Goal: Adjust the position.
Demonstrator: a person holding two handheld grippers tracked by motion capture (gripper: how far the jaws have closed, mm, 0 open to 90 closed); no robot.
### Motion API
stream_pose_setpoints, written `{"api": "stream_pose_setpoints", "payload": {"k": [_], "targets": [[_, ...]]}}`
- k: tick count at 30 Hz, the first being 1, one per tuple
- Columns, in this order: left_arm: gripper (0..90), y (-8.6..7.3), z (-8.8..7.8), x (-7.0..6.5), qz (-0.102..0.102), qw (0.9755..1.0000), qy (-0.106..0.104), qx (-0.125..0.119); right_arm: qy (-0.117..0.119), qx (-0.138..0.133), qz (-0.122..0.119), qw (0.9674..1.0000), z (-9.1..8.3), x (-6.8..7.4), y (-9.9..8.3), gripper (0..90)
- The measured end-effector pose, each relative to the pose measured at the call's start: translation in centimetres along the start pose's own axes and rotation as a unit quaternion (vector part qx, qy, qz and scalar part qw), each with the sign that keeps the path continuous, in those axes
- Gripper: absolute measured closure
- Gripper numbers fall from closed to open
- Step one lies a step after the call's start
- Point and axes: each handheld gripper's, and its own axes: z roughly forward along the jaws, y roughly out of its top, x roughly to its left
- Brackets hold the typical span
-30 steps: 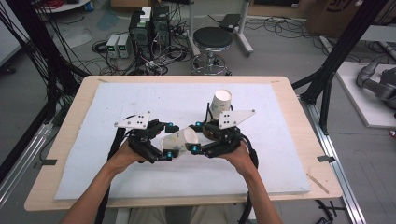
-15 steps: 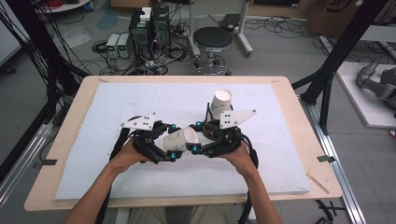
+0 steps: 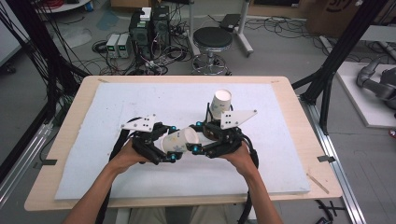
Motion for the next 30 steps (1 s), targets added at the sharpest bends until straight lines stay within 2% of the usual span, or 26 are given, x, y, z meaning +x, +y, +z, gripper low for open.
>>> {"api": "stream_pose_setpoints", "payload": {"k": [9,18,21,25,30], "targets": [[23.8,-0.03,-0.28,-0.1,0.008,0.9999,-0.009,0.004,0.001,0.003,0.001,1.0,0.05,-0.01,-0.03,37.4],[25.9,-0.03,-0.38,-0.18,0.011,0.9999,-0.009,0.006,0.003,0.005,-0.003,1.0,0.11,0.02,-0.04,36.4],[25.9,-0.02,-0.43,-0.13,0.009,0.9999,-0.007,0.007,-0.001,0.006,-0.003,1.0,0.23,0.12,-0.05,23.6],[25.9,-0.01,-0.49,-0.14,0.008,0.9999,-0.008,0.006,-0.004,0.006,0.003,1.0,0.33,0.09,-0.11,15.1],[26.0,0.0,-0.54,-0.17,0.008,0.9999,-0.008,0.004,-0.004,0.006,0.008,0.9999,0.24,0.01,-0.14,14.8]]}}
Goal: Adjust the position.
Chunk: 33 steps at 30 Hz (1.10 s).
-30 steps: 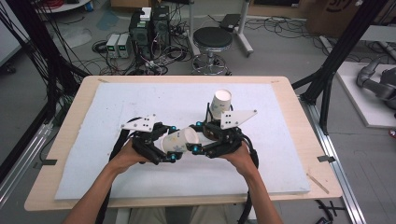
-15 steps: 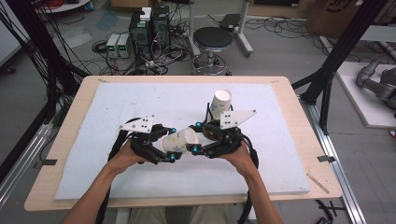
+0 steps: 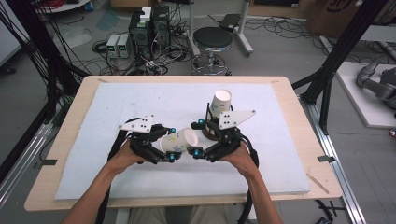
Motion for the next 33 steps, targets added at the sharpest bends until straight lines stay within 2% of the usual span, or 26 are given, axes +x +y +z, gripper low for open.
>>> {"api": "stream_pose_setpoints", "payload": {"k": [8,13,14,18,21,22,25,26,27,28,29,33], "targets": [[26.3,0.0,-0.8,-0.2,0.001,1.0,0.007,0.004,-0.001,0.005,0.004,1.0,-0.1,-0.1,-0.1,13.9],[26.4,0.1,-1.7,-0.6,0.004,0.9998,0.016,0.015,-0.002,0.022,0.001,0.9998,-0.1,0.0,0.0,13.8],[26.3,0.2,-2.1,-0.8,0.006,0.9995,0.021,0.022,-0.007,0.037,-0.003,0.9993,-0.1,0.2,0.1,13.8],[26.3,0.3,-2.7,-1.0,0.006,0.9988,0.028,0.041,-0.009,0.054,-0.012,0.9984,-0.1,0.4,0.3,13.8],[26.4,0.6,-3.5,-1.3,0.006,0.9968,0.04,0.07,-0.012,0.076,-0.016,0.9969,0.0,0.5,0.6,13.8],[26.3,0.6,-3.5,-1.3,0.006,0.9968,0.04,0.07,-0.012,0.076,-0.016,0.9969,0.0,0.5,0.6,13.8],[26.4,1.1,-4.0,-1.4,0.01,0.9931,0.052,0.104,-0.016,0.1,-0.023,0.9946,0.1,0.5,0.9,13.8],[26.4,1.1,-4.0,-1.4,0.01,0.9931,0.052,0.104,-0.019,0.105,-0.025,0.994,0.1,0.5,0.9,13.8],[26.4,1.3,-4.1,-1.5,0.01,0.9917,0.056,0.116,-0.019,0.105,-0.025,0.994,0.1,0.5,0.9,13.8],[26.4,1.5,-4.2,-1.5,0.015,0.9895,0.06,0.131,-0.022,0.115,-0.028,0.9927,0.2,0.4,1.0,13.9],[26.4,1.9,-4.3,-1.6,0.017,0.9866,0.064,0.149,-0.024,0.135,-0.033,0.9899,0.3,0.5,1.1,13.9],[26.4,2.5,-4.6,-1.7,0.023,0.9789,0.069,0.191,-0.027,0.167,-0.042,0.9847,0.6,0.6,1.5,13.8]]}}
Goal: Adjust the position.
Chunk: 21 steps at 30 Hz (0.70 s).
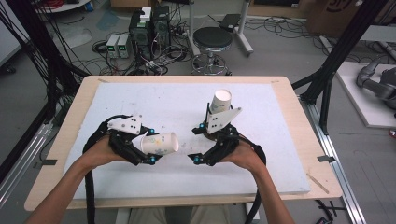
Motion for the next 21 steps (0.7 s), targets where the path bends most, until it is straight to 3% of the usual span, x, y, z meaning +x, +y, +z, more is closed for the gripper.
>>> {"api": "stream_pose_setpoints", "payload": {"k": [1,2,5,7,10,13,14,15,21], "targets": [[26.4,0.0,0.0,0.0,0.0,1.0,0.0,0.0,-0.002,0.007,-0.005,1.0,0.0,0.0,0.1,13.9],[26.3,0.0,-0.2,0.1,0.002,0.9998,0.004,0.02,-0.004,0.019,-0.008,0.9998,0.1,0.0,0.2,13.9],[26.3,0.1,-0.4,0.3,-0.001,0.9988,0.011,0.048,-0.008,0.047,-0.016,0.9987,0.3,-0.1,0.5,13.9],[26.3,0.2,-0.5,0.2,-0.004,0.9985,0.011,0.053,-0.009,0.056,-0.017,0.9983,0.4,-0.1,0.6,13.9],[26.4,0.7,-0.5,0.1,0.007,0.9962,0.008,0.087,-0.011,0.092,-0.025,0.9954,0.9,-0.1,0.9,13.9],[26.3,0.9,-0.4,0.0,0.008,0.9951,0.009,0.098,-0.01,0.107,-0.031,0.9937,1.3,-0.1,1.1,13.9],[26.3,1.2,-0.3,0.0,0.01,0.9933,0.009,0.115,-0.009,0.111,-0.031,0.9933,1.4,-0.1,1.1,13.9],[26.4,1.2,-0.3,0.0,0.01,0.9933,0.009,0.115,-0.01,0.116,-0.033,0.9926,1.5,-0.1,1.1,13.9],[26.4,1.6,0.4,0.1,0.014,0.985,0.021,0.171,-0.012,0.159,-0.045,0.9862,2.1,0.0,1.2,14.0]]}}
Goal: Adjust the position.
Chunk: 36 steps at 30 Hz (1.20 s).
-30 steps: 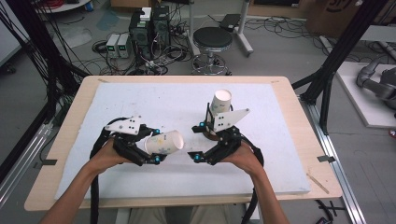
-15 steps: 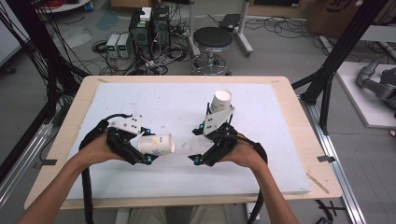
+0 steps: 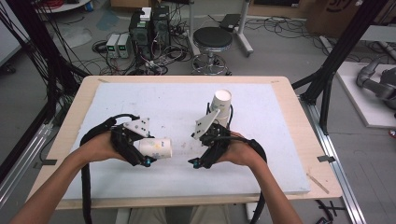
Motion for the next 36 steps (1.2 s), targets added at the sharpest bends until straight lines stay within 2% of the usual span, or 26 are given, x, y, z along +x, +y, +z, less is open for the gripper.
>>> {"api": "stream_pose_setpoints", "payload": {"k": [3,10,19,31,36], "targets": [[26.4,0.1,0.2,0.0,0.0,1.0,0.004,0.009,-0.004,0.013,-0.006,0.9999,0.2,0.0,0.1,14.0],[26.4,0.3,0.3,-0.1,0.003,0.9999,0.001,0.011,-0.008,0.021,-0.006,0.9997,0.4,0.0,0.2,14.0],[26.4,1.6,1.1,-0.3,0.016,0.9998,-0.005,0.014,-0.005,0.028,-0.015,0.9995,1.2,0.2,0.7,14.0],[26.4,2.8,2.1,-0.6,0.025,0.9995,-0.014,0.011,-0.001,0.023,-0.023,0.9995,1.8,0.4,1.4,14.0],[26.5,3.3,2.4,-0.8,0.031,0.9992,-0.021,0.013,0.008,0.015,-0.024,0.9996,2.1,0.6,1.6,14.1]]}}
